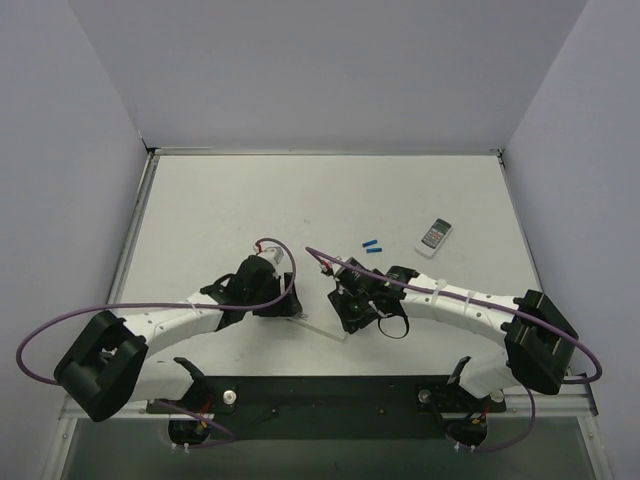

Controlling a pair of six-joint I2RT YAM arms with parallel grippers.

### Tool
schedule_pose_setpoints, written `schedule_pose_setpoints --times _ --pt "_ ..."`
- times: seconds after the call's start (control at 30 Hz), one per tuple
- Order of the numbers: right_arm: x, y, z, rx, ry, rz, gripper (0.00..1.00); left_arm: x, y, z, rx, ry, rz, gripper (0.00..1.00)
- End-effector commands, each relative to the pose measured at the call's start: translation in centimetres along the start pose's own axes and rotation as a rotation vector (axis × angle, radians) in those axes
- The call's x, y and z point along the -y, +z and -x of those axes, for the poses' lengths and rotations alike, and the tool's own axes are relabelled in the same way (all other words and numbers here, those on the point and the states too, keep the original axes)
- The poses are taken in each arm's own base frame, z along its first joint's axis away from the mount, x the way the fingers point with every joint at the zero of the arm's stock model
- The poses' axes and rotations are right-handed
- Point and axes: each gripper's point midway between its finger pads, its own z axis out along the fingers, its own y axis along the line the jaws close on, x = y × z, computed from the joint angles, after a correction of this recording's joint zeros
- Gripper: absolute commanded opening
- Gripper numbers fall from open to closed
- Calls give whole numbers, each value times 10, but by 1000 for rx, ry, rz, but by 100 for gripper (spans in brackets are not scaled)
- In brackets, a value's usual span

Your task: Load the batteries into the remote control

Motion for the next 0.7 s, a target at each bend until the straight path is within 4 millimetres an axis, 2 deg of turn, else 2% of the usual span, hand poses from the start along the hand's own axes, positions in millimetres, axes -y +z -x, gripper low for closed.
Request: schedule_pose_setpoints --times 0.0,0.07,0.13,0.3,0.43,0.53,0.67 --pt "1 -7 -7 -9 18 -6 31 13 6 11 9 73 -10 76" --pt "0 -7 -9 -14 19 1 30 14 7 10 0 82 -5 75" --pt "0 -6 -11 -20 18 7 26 14 8 9 -4 91 0 68" --pt "-5 -4 -16 -44 11 37 21 11 9 3 -30 109 19 62" --pt "-10 -1 -20 -69 -6 52 13 10 10 -2 -45 111 19 55" --pt "-15 0 -21 -74 -21 61 8 11 10 -4 -51 114 18 52" --pt "-18 2 -24 -92 -28 69 7 10 10 -6 -57 115 22 52"
